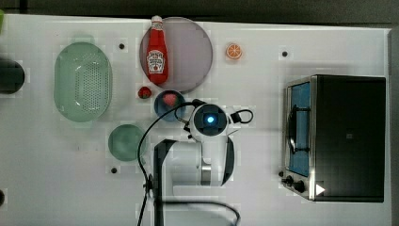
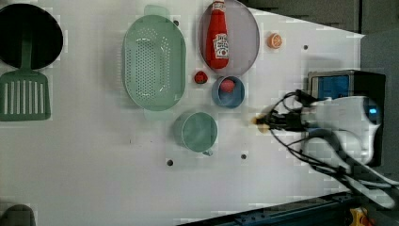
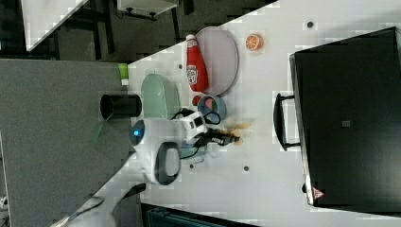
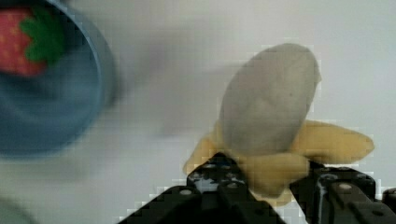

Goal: Pick Banana and place it in mug.

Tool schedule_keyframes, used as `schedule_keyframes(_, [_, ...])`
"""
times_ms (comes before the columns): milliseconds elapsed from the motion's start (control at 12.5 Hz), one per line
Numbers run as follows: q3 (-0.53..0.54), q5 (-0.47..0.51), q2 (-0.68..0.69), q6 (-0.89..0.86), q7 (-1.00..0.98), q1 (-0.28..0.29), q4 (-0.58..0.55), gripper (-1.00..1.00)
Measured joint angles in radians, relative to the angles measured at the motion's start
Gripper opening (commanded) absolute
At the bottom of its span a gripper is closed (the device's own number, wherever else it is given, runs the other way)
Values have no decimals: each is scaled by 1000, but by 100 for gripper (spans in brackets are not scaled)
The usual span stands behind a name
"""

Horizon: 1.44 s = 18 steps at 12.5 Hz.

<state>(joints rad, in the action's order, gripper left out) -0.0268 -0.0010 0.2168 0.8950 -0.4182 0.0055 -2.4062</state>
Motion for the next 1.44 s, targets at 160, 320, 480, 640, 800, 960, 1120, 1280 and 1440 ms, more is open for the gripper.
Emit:
schedule_keyframes(160, [2, -10, -130, -199, 0, -22, 53, -28])
schedule_keyframes(320, [-1, -16, -240, -372, 0, -23, 137, -28])
schedule_keyframes(480, [13, 4, -296, -497, 0, -36, 256, -28])
schedule_keyframes(640, [36, 19, -334, -523, 5, -34, 316, -28])
schedule_keyframes(800, [63, 83, -350, -582, 53, -12, 342, -28])
schedule_keyframes(960, [124, 119, -344, -565, 137, -11, 334, -28])
schedule_keyframes(1120, [214, 118, -321, -551, 270, -18, 320, -28])
schedule_keyframes(1280, [304, 99, -293, -489, 397, 2, 279, -28])
schedule_keyframes(1440, [365, 113, -244, -393, 493, 42, 254, -28])
